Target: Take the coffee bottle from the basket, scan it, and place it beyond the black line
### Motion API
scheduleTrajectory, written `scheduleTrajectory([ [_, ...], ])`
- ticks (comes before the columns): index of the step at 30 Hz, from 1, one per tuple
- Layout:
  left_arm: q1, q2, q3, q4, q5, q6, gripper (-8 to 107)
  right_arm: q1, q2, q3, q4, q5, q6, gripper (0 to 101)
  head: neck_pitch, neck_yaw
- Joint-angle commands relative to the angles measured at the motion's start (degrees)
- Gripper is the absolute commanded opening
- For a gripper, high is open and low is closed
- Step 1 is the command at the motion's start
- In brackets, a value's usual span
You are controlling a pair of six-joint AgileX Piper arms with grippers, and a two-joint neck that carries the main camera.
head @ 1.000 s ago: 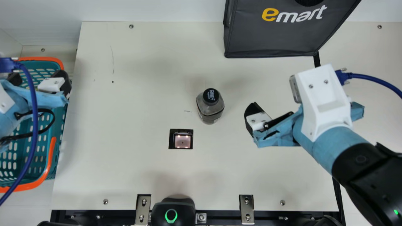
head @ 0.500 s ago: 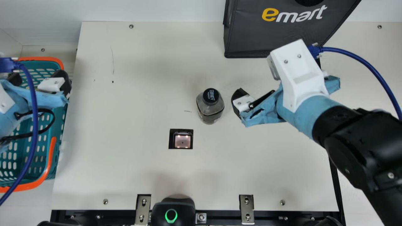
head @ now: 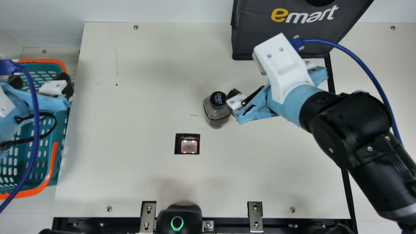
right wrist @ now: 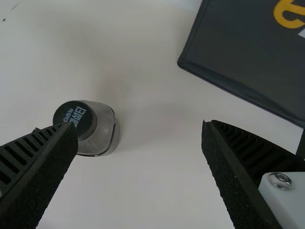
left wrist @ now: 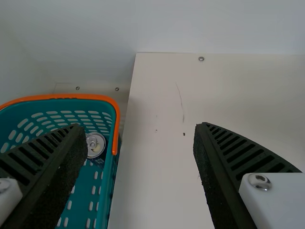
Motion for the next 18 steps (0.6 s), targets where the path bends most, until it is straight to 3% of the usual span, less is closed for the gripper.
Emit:
scheduleTrajectory([
  [1, 0.0, 0.0, 0.0, 0.0, 0.0, 0.0, 90, 0.77, 0.38, 0.05, -0.28, -0.21, 0.5, 91, -1.48, 0.09],
  [18, 0.0, 0.0, 0.0, 0.0, 0.0, 0.0, 90, 6.27, 4.77, -0.95, -0.29, -0.95, 1.75, 91, -1.48, 0.09],
])
